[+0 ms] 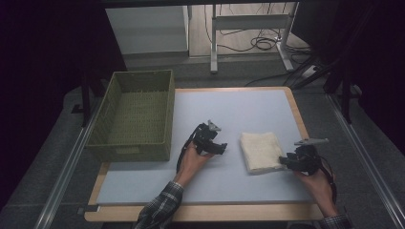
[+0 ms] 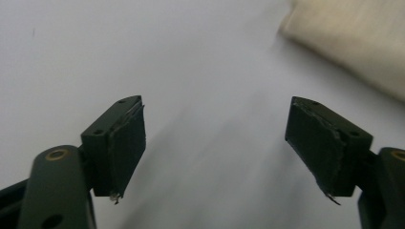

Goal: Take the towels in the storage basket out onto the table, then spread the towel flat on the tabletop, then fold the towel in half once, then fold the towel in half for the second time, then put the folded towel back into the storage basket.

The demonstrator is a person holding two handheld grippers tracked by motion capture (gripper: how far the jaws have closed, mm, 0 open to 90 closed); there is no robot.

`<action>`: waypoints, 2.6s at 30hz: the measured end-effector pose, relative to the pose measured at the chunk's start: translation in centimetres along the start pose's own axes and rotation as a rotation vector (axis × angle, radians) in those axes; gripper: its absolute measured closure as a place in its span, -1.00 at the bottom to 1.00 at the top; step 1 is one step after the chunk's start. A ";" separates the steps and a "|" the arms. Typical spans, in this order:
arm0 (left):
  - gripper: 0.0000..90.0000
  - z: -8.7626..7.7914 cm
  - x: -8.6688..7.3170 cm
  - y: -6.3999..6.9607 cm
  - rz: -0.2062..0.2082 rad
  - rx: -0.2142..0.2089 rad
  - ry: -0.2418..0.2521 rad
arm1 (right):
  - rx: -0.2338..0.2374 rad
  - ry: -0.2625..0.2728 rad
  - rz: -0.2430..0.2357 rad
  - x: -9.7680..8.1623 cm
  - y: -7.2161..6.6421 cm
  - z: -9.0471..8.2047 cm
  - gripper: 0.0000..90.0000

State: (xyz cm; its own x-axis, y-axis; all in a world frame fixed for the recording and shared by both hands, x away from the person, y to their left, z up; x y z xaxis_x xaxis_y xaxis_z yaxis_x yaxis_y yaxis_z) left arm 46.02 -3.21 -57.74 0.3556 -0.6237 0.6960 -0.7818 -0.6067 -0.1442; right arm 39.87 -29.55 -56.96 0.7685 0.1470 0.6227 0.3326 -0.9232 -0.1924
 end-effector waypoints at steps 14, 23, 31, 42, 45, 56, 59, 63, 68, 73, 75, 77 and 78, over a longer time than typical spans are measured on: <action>-0.25 4.1 5.5 1.3 0.013 -0.129 -0.046 | 0.035 -0.022 -0.008 -1.0 -0.8 0.7 0.16; -0.05 5.7 4.8 2.0 0.037 -0.179 -0.112 | 0.156 -0.049 0.046 -1.3 -1.4 0.7 0.77; 0.80 5.5 5.3 3.2 0.017 -0.290 -0.135 | 0.163 -0.040 0.047 -1.3 -1.4 0.5 0.82; 0.86 3.4 5.7 2.1 0.097 -0.227 -0.151 | 0.204 -0.018 0.035 -0.4 -2.3 -1.0 0.83; 0.85 2.5 5.5 1.6 0.098 -0.218 -0.152 | 0.215 -0.018 0.022 -0.1 -2.9 -1.2 0.83; 0.84 -0.7 4.9 -0.1 0.086 -0.195 -0.160 | 0.245 -0.002 -0.033 1.4 -5.5 -1.5 0.82; 0.83 -1.6 4.9 -0.5 0.095 -0.185 -0.167 | 0.252 -0.001 -0.047 1.7 -6.1 -1.6 0.82; 0.83 -2.7 4.8 -1.1 0.094 -0.178 -0.170 | 0.264 0.001 -0.058 2.2 -7.0 -1.6 0.82; 0.83 -3.9 4.5 -1.7 0.086 -0.168 -0.173 | 0.274 0.003 -0.072 2.8 -7.9 -1.6 0.82; 0.82 -4.8 4.2 -2.3 0.070 -0.166 -0.175 | 0.281 0.001 -0.089 3.2 -8.8 -1.3 0.82; 0.82 -5.1 4.0 -2.6 0.068 -0.168 -0.178 | 0.288 0.001 -0.092 3.4 -9.1 -1.3 0.82; 0.82 -5.5 3.9 -2.9 0.062 -0.169 -0.180 | 0.292 0.002 -0.096 3.6 -9.4 -1.3 0.82; 0.82 -5.7 3.8 -3.0 0.059 -0.170 -0.181 | 0.294 0.000 -0.099 3.7 -9.5 -1.3 0.82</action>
State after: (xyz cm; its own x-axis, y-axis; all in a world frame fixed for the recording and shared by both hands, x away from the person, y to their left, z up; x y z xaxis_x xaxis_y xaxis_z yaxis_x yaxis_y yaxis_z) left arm 46.80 -0.96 -50.64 0.3810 -0.7429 0.5504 -0.8733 -0.4846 -0.0496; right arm 38.83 -20.65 -51.87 0.7245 0.2306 0.6495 0.5496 -0.7620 -0.3425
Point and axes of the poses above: each handheld gripper's, and its own axes: z roughly forward along the jaws, x roughly out of its top, y roughly to its right, the point moved 9 cm from there along z, roughly forward along the jaws, and after that the axes turned 13 degrees about z, right-handed, at the moved point
